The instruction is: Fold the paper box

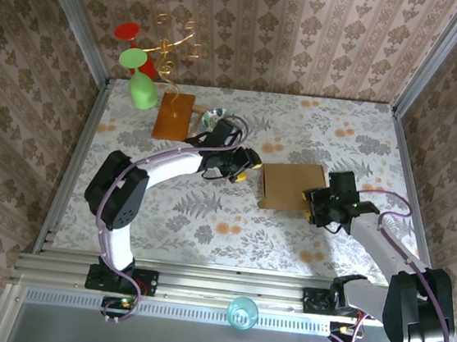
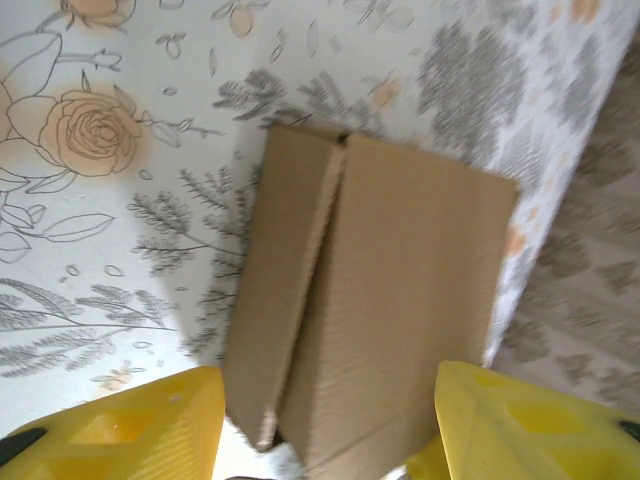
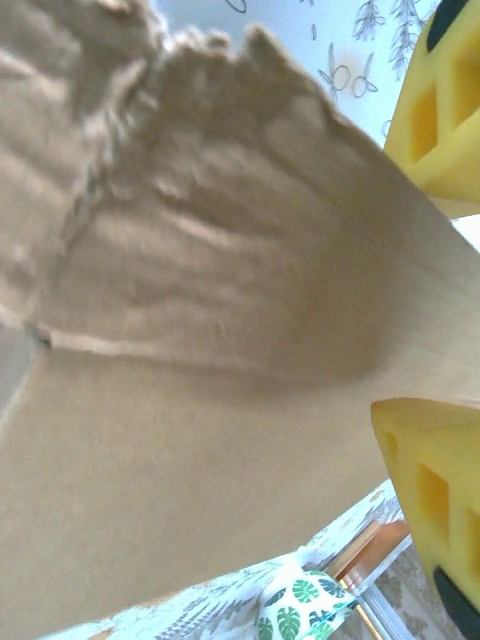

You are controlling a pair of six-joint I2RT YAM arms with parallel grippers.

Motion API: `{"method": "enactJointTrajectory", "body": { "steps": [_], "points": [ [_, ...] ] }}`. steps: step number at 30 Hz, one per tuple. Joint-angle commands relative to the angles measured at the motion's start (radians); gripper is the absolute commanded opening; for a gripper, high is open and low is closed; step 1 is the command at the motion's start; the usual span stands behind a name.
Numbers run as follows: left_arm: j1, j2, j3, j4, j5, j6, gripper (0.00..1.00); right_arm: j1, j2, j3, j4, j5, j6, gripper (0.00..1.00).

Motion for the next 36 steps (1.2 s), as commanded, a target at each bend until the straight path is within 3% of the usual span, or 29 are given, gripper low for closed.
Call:
{"method": "enactJointTrajectory", "body": {
  "steps": [1,11,22,29,36],
  "points": [
    [-0.028,0.062,0.054,-0.091,0.049,0.189,0.58,-0.018,0.0,0.098,-0.192,-0.019,-0.144,0.55],
    [-0.058,0.16,0.094,-0.057,0.065,0.2,0.57,-0.111,-0.017,0.092,-0.216,-0.099,-0.24,0.58],
    [-0.053,0.052,0.038,-0.055,0.008,0.105,0.48,-0.158,0.091,0.013,-0.125,-0.121,-0.322,0.42],
    [-0.063,0.108,0.106,-0.057,0.05,0.08,0.51,-0.158,0.131,0.019,-0.124,-0.121,-0.336,0.42],
    [-0.071,0.187,0.14,-0.053,0.06,0.081,0.46,-0.159,0.148,0.019,-0.122,-0.119,-0.341,0.41]
  ]
}}
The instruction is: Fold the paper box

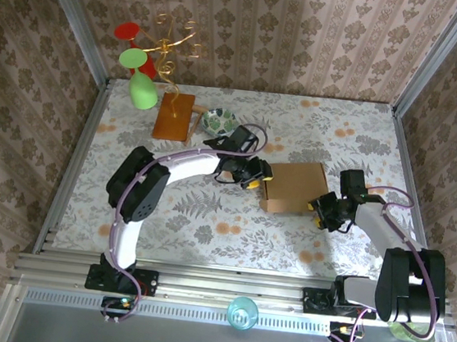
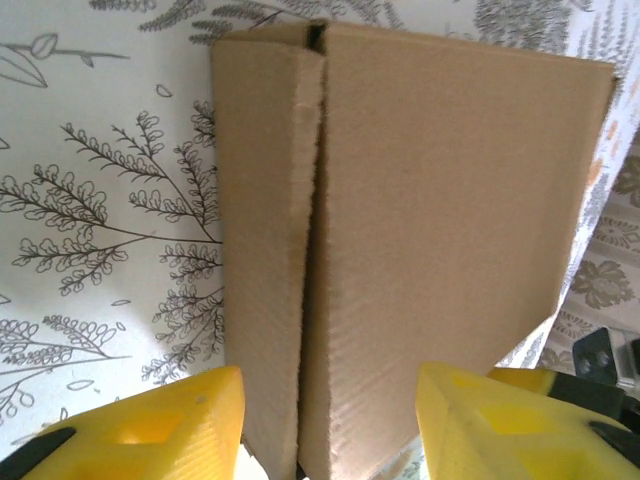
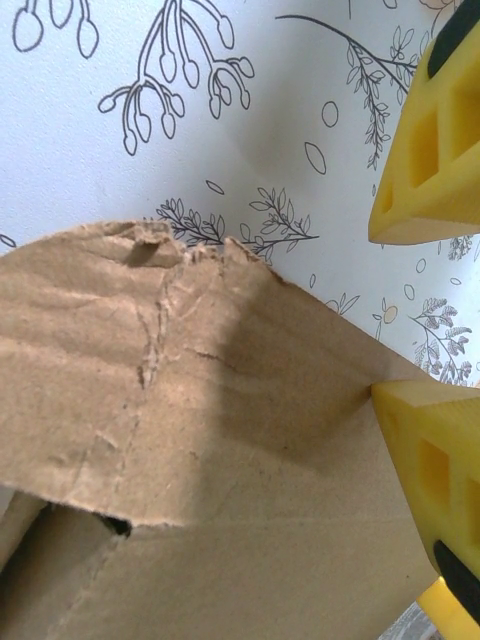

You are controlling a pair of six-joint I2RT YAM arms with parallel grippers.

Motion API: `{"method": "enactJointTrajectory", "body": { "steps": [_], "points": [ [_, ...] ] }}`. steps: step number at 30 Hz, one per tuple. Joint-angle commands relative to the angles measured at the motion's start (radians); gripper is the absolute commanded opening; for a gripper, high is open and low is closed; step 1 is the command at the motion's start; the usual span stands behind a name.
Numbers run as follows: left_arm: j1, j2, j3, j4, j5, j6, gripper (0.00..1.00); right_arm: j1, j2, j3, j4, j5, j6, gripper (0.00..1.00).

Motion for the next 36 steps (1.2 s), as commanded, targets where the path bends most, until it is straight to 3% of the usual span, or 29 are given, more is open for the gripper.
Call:
{"method": "enactJointTrajectory", "body": {
  "steps": [1,13,19,22,31,36],
  "points": [
    [-0.006,0.043,0.026,-0.007,0.02,-0.013,0.45,-0.005,0.02,-0.002,-0.005,-0.014,-0.029,0.4],
    [-0.024,0.089,-0.006,0.015,0.023,-0.019,0.29,-0.011,0.003,0.027,-0.026,-0.014,-0.06,0.4],
    [-0.023,0.083,-0.037,0.012,0.014,-0.009,0.07,-0.012,-0.04,0.097,-0.092,0.011,-0.118,0.42],
    [-0.02,0.076,-0.053,0.006,0.013,0.004,0.01,-0.016,-0.059,0.159,-0.141,0.029,-0.171,0.44],
    [0.037,0.016,-0.169,0.101,0.072,0.074,0.0,-0.039,-0.054,0.357,-0.216,0.096,-0.469,0.68],
    [0.068,0.02,-0.191,0.133,0.119,0.112,0.0,-0.071,0.028,0.388,-0.141,-0.071,-0.626,0.79]
  ]
}}
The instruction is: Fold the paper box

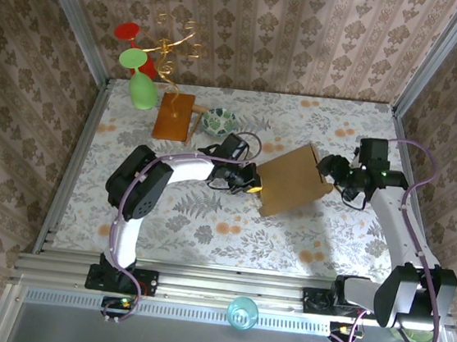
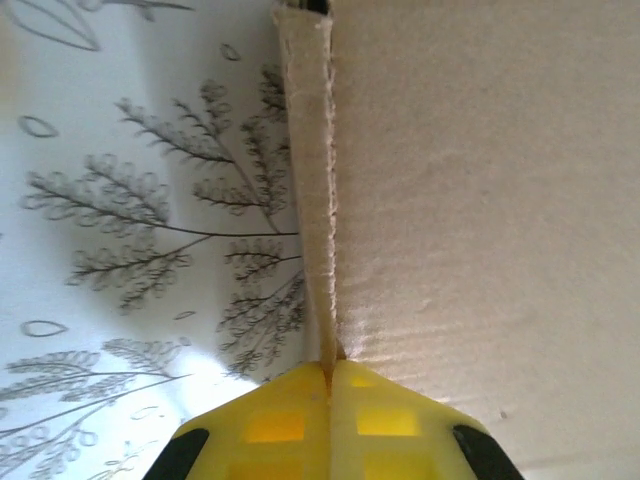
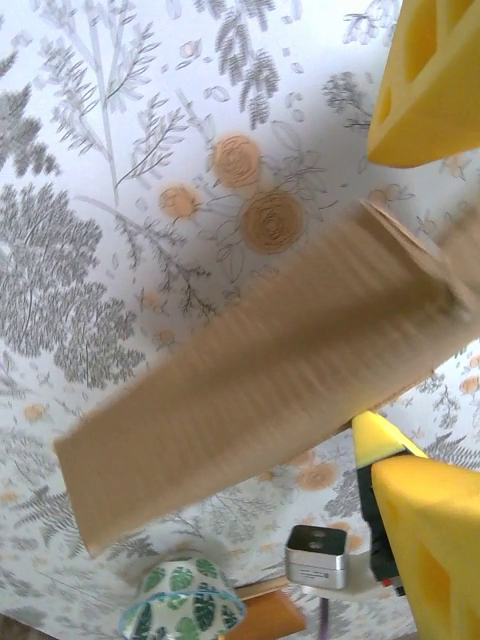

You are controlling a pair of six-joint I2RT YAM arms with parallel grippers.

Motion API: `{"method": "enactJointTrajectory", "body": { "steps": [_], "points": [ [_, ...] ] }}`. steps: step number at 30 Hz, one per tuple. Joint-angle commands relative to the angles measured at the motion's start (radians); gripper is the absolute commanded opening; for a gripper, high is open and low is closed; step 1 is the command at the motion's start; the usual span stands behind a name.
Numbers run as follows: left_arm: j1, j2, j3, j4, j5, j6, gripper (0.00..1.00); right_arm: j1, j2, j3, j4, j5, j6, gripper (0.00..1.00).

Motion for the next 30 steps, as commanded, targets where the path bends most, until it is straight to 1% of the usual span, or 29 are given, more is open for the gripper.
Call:
{"method": "enactJointTrajectory", "body": {
  "steps": [1,5,6,8,11,15,19,23,27,30],
  "points": [
    [0.022,0.022,-0.03,-0.051,-0.003,0.056,0.0,-0.036,0.083,0.032,0.02,-0.155,-0.174,0.79],
    [0.028,0.026,-0.015,-0.069,-0.001,0.071,0.0,-0.07,0.186,0.084,0.039,-0.338,-0.261,0.81],
    [0.03,0.028,-0.011,-0.073,-0.001,0.075,0.0,-0.069,0.203,0.101,0.039,-0.363,-0.277,0.84],
    [0.029,0.028,-0.006,-0.075,-0.001,0.074,0.0,-0.07,0.216,0.121,0.067,-0.404,-0.27,0.86],
    [0.03,0.03,-0.002,-0.078,-0.001,0.076,0.0,-0.07,0.205,0.136,0.102,-0.405,-0.229,0.87],
    [0.031,0.03,0.0,-0.079,0.001,0.077,0.0,-0.062,0.185,0.173,0.11,-0.426,-0.217,0.88],
    [0.032,0.032,0.006,-0.081,0.001,0.076,0.0,-0.005,0.245,0.251,0.009,-0.408,-0.313,0.88],
    [0.031,0.032,0.008,-0.085,0.001,0.078,0.0,0.018,0.303,0.289,-0.055,-0.399,-0.371,0.89],
    [0.032,0.031,0.004,-0.083,0.001,0.078,0.0,0.048,0.367,0.348,-0.154,-0.351,-0.466,0.89],
    [0.031,0.029,0.002,-0.085,-0.002,0.077,0.0,0.062,0.387,0.371,-0.17,-0.351,-0.486,0.89]
  ]
}}
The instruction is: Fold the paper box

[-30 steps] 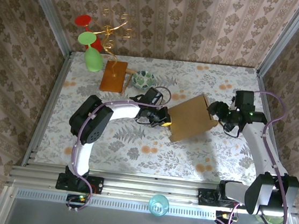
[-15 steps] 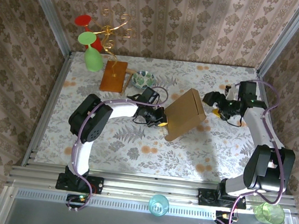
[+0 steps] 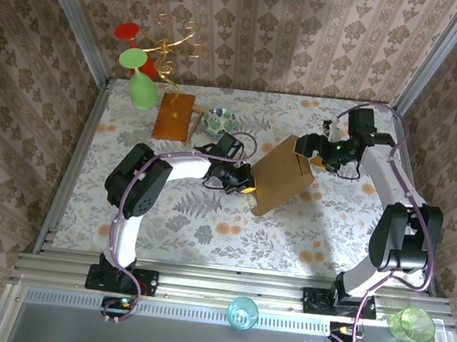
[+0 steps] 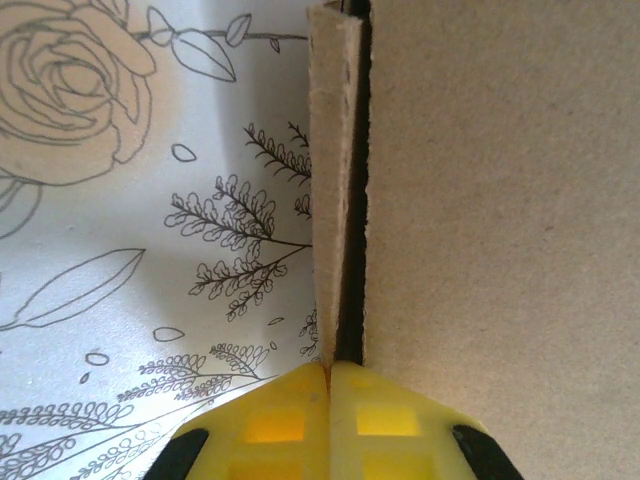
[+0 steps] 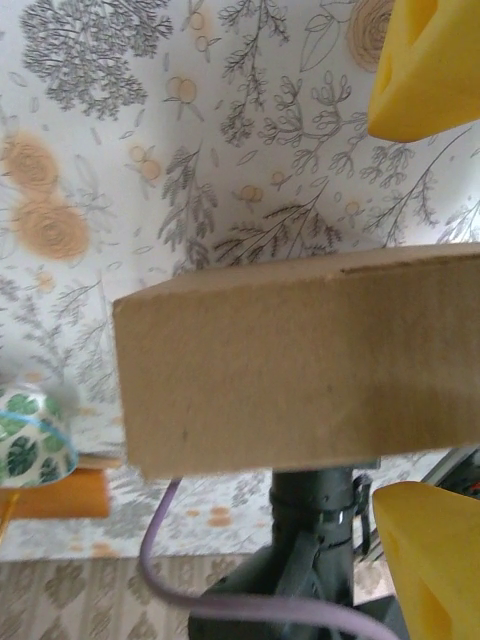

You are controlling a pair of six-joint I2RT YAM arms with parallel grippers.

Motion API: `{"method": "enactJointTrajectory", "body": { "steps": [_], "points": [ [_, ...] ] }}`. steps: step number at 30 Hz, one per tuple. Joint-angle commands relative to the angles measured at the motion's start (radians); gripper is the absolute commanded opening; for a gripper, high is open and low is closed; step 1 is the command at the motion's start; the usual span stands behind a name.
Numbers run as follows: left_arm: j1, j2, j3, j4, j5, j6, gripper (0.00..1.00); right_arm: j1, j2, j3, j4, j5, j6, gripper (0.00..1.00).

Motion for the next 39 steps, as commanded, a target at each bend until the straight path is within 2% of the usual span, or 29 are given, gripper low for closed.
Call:
{"method": "enactJointTrajectory", "body": {
  "steps": [1,4,10,12,17,19,21,25,29,31,34,37,39],
  "points": [
    [0.004,0.022,0.009,-0.041,-0.006,0.024,0.0,0.024,0.016,0.05,-0.08,0.012,-0.073,0.89],
    [0.004,0.022,0.013,-0.044,-0.009,0.024,0.0,0.052,0.037,0.064,-0.099,0.014,-0.077,0.86],
    [0.007,-0.022,0.012,-0.052,-0.054,0.036,0.0,0.064,0.076,0.047,-0.111,0.021,-0.035,0.67],
    [0.009,-0.074,0.012,-0.066,-0.106,0.056,0.12,0.061,0.075,0.041,-0.113,0.034,0.002,0.6],
    [0.011,-0.249,0.032,-0.126,-0.289,0.212,0.3,0.016,0.046,-0.017,-0.046,-0.032,0.21,0.44],
    [0.012,-0.308,0.035,-0.144,-0.344,0.31,0.35,-0.011,0.027,-0.058,0.012,-0.075,0.327,0.4],
    [0.012,-0.36,0.013,-0.115,-0.354,0.424,0.37,-0.036,0.017,-0.078,0.04,-0.107,0.436,0.39],
    [0.005,-0.488,-0.106,-0.009,-0.364,0.673,0.42,-0.062,0.034,-0.072,-0.001,-0.163,0.634,0.39],
    [-0.019,-0.623,-0.259,0.123,-0.33,0.946,0.58,-0.068,0.022,-0.077,-0.008,-0.201,0.754,0.39],
    [-0.025,-0.67,-0.329,0.171,-0.275,1.084,0.66,-0.071,0.014,-0.083,-0.005,-0.224,0.802,0.39],
    [-0.046,-0.715,-0.393,0.186,-0.221,1.315,0.73,-0.073,0.007,-0.118,-0.004,-0.257,0.846,0.38],
    [-0.068,-0.739,-0.46,0.242,-0.217,1.477,0.85,-0.073,-0.014,-0.176,0.026,-0.282,0.894,0.38],
    [-0.067,-0.722,-0.483,0.284,-0.239,1.502,0.89,-0.071,-0.022,-0.197,0.026,-0.295,0.909,0.37]
  ]
}}
